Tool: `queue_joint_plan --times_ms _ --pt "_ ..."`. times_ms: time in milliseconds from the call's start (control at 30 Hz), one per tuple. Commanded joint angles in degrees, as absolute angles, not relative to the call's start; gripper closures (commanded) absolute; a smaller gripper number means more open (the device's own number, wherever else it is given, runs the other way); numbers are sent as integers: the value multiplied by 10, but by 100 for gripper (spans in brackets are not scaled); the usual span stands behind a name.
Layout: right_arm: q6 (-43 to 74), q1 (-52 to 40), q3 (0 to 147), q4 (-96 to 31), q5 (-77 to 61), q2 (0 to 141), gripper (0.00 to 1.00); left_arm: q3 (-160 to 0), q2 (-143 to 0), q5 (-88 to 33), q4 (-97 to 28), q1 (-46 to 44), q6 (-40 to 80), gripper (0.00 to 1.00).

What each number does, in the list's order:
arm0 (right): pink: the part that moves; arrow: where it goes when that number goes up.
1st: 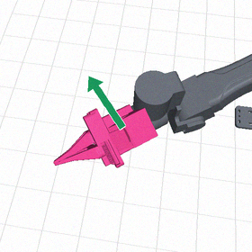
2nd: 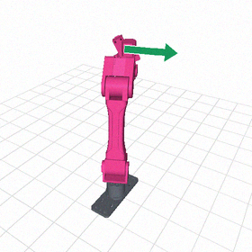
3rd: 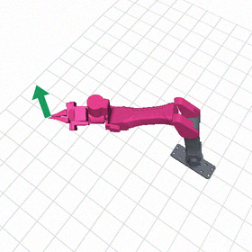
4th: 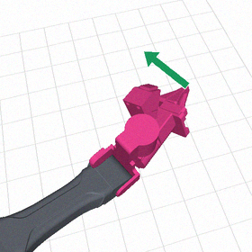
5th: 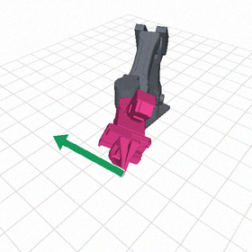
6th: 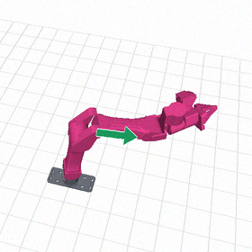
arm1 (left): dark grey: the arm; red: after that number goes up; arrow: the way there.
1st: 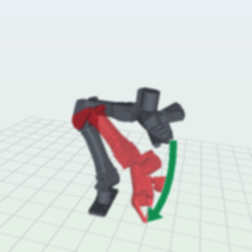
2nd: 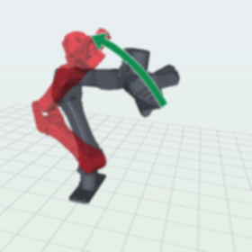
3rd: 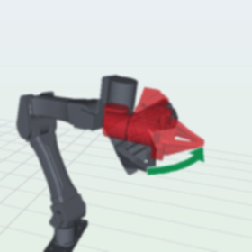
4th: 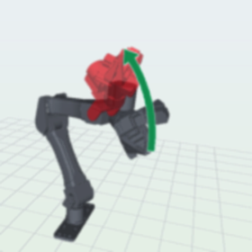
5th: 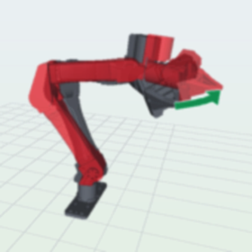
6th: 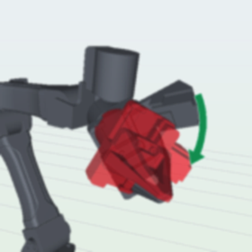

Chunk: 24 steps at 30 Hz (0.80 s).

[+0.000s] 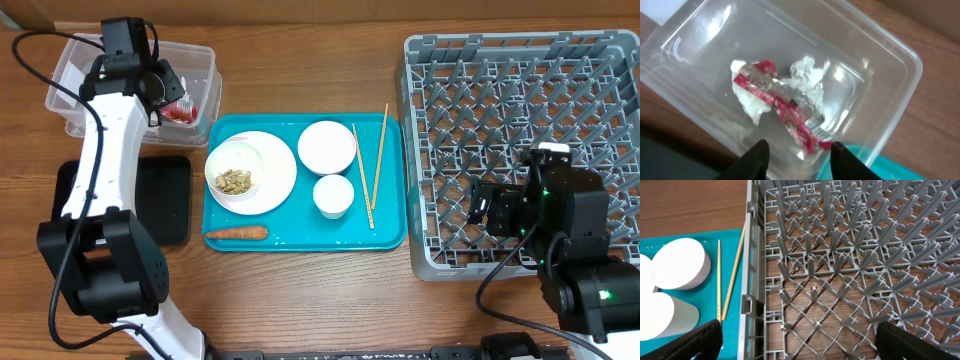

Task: Sort waste into correct bins and load items into the dishwasher
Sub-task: 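Move the wrapper with the left gripper and release it into the bin, then grasp the rim of the white plate with the left gripper and lift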

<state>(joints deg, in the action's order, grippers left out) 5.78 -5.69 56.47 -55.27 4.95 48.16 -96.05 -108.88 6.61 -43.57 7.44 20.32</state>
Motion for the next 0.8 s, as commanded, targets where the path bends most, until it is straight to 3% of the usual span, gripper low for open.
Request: queue_joint_plan --times_ms 0,300,533,767 --pt "60 -55 582 -550 55 479 0 -1013 -1052 13 -500 54 184 56" --pt "60 -55 582 -550 55 479 0 -997 -1041 -41 -678 -62 184 53" --pt "60 -55 582 -553 55 479 0 -896 -1043 -7 -639 -144 225 59" --pt "60 -55 582 -557 55 479 0 -816 -1044 36 -561 -161 245 61"
